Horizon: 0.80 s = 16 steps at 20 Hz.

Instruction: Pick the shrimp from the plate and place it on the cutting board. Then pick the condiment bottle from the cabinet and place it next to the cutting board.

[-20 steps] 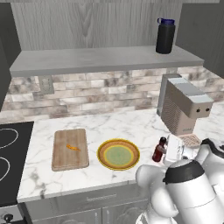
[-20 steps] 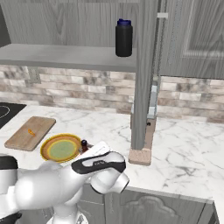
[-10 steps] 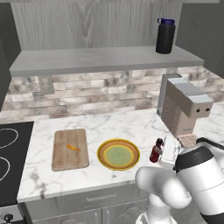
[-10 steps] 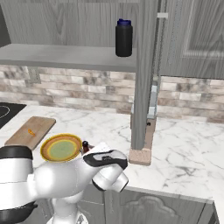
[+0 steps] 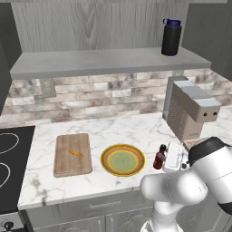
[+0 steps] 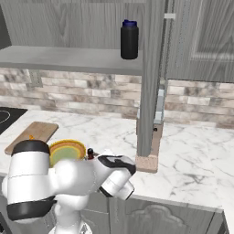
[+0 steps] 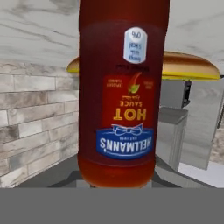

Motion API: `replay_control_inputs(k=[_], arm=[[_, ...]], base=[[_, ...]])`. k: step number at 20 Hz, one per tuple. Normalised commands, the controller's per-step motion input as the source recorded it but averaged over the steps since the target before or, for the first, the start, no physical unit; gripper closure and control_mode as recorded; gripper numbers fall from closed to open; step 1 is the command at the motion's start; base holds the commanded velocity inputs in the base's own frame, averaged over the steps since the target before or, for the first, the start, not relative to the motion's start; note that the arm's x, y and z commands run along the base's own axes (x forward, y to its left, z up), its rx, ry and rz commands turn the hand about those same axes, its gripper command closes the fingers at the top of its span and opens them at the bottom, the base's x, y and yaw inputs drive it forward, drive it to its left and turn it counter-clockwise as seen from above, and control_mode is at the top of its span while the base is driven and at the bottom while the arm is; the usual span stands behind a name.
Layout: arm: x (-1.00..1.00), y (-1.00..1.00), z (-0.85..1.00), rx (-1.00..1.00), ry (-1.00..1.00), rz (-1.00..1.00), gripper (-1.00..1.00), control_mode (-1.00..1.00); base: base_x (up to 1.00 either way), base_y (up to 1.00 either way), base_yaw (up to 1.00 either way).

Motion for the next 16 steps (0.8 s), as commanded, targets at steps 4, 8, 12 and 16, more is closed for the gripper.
replay_control_inputs(k=[4, 8, 12, 16], arm=[[0.15, 0.0, -0.21, 0.0, -0.01, 0.0, 1.0, -1.0], [0.17, 0.0, -0.26, 0.0, -0.02, 0.0, 1.0, -1.0], [0.11, 0.0, -0.26, 0.0, -0.03, 0.0, 1.0, -1.0], [0.11, 0.0, -0.22, 0.0, -0.01, 0.0, -1.0, -1.0]], base=[[0.0, 0.0, 0.0], [0.0, 0.0, 0.0], [0.0, 0.0, 0.0], [0.0, 0.0, 0.0]])
